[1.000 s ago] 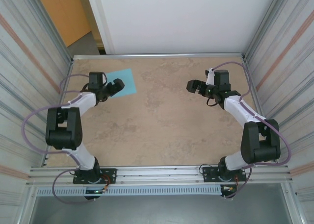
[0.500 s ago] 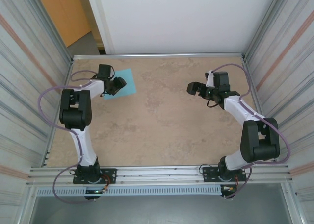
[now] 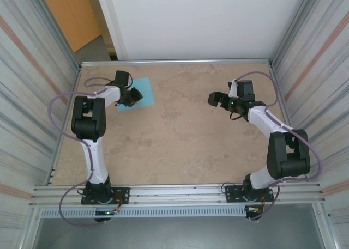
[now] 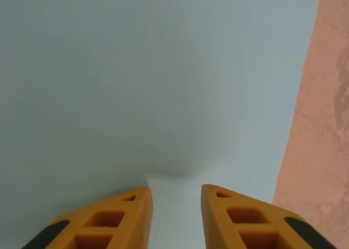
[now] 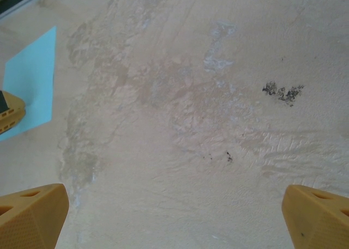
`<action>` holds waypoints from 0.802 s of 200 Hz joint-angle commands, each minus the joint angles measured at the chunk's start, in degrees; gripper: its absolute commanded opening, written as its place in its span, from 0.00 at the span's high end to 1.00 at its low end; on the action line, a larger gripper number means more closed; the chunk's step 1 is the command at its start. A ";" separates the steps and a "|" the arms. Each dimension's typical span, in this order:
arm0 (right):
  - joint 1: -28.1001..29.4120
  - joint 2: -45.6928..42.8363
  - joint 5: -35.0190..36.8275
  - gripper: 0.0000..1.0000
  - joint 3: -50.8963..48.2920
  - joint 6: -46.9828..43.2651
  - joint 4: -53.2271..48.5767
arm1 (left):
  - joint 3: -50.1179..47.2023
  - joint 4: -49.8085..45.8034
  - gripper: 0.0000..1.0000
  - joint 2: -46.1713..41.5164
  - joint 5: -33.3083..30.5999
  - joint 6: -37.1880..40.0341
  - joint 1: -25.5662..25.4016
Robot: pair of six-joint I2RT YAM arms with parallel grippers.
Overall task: Fold a paper plane with a square sheet of paper (pick it up from the middle)
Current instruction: Move the square sheet of paper to the center of the table.
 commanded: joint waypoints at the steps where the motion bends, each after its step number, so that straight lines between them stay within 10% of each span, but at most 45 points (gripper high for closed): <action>1: -0.28 0.67 1.81 0.01 1.54 1.45 -1.57 | -5.22 -6.52 0.70 -1.73 2.98 0.30 -4.75; 106: 3.54 0.41 1.81 0.01 -0.63 9.60 -0.06 | -31.71 11.89 0.71 -16.61 2.22 -26.13 -34.34; 160: 9.40 1.30 0.21 0.19 0.15 12.82 -6.67 | -27.74 10.25 0.68 -27.02 2.17 -19.00 -34.26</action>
